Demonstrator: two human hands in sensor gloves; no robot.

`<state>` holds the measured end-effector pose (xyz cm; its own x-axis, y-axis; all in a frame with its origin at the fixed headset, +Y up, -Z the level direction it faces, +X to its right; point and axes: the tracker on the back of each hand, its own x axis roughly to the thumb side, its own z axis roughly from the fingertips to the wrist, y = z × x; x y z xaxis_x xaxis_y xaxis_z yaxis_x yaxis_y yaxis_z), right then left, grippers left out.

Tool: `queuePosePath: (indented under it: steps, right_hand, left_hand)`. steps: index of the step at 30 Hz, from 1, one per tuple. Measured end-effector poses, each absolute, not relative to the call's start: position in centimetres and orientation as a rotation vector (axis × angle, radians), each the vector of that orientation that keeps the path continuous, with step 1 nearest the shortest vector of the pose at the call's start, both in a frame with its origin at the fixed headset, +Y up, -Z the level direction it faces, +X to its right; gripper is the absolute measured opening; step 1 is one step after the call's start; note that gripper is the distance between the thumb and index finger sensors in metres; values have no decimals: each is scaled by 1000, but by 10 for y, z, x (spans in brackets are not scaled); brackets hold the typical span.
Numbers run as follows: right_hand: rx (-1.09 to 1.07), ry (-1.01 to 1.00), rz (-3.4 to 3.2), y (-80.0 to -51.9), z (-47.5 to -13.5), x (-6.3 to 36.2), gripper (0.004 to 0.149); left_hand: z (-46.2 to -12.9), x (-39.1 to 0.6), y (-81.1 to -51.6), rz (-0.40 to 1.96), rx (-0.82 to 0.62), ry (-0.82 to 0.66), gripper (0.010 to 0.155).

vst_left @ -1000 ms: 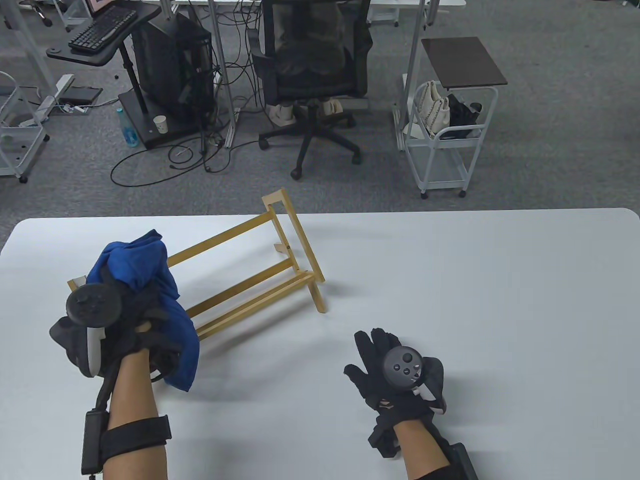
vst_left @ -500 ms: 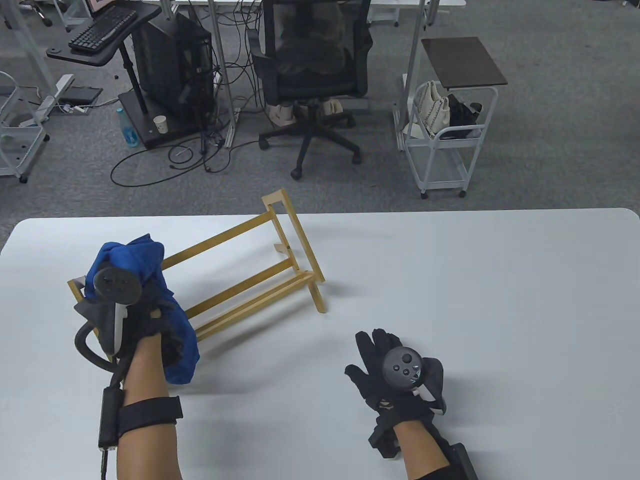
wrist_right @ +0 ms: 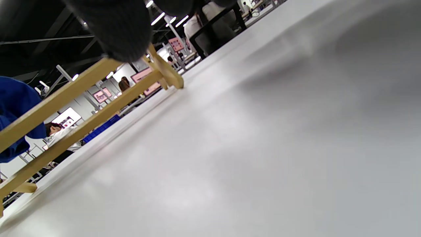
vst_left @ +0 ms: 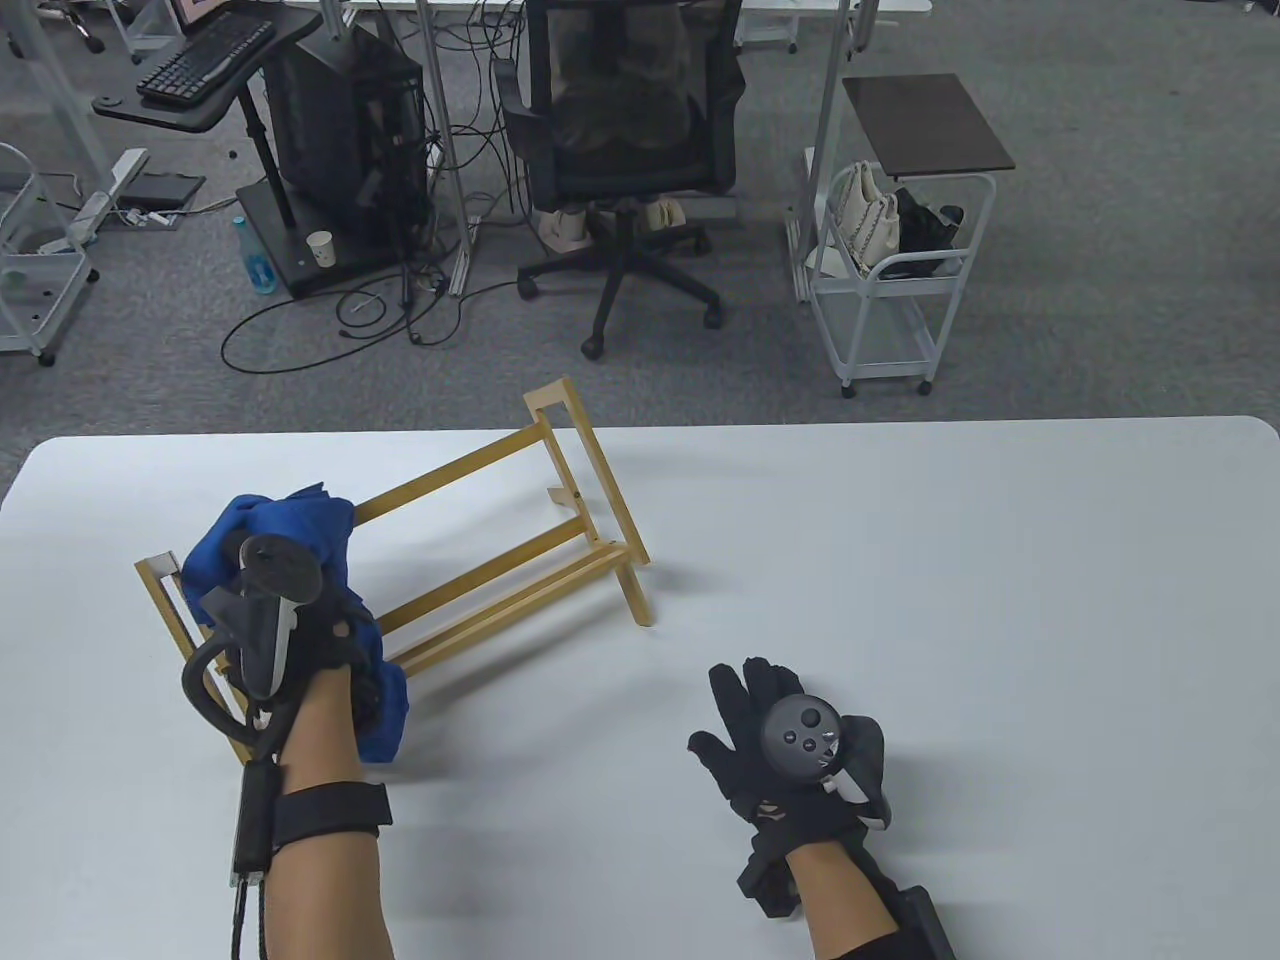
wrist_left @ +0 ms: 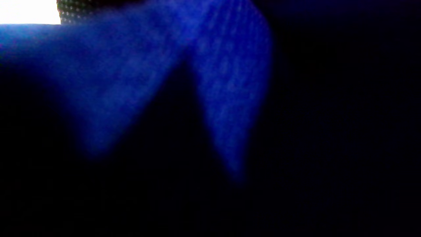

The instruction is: Hang t-shirt on book rack

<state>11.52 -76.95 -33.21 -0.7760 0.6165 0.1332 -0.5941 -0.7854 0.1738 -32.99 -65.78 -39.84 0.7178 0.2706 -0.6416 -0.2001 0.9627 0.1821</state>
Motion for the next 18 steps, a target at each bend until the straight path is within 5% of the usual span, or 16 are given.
queuePosePath:
  steps: [18]
  right_hand:
    - [233, 162, 2464, -770, -332, 116, 69]
  left_hand:
    - [-400, -323, -676, 194, -49, 769, 82]
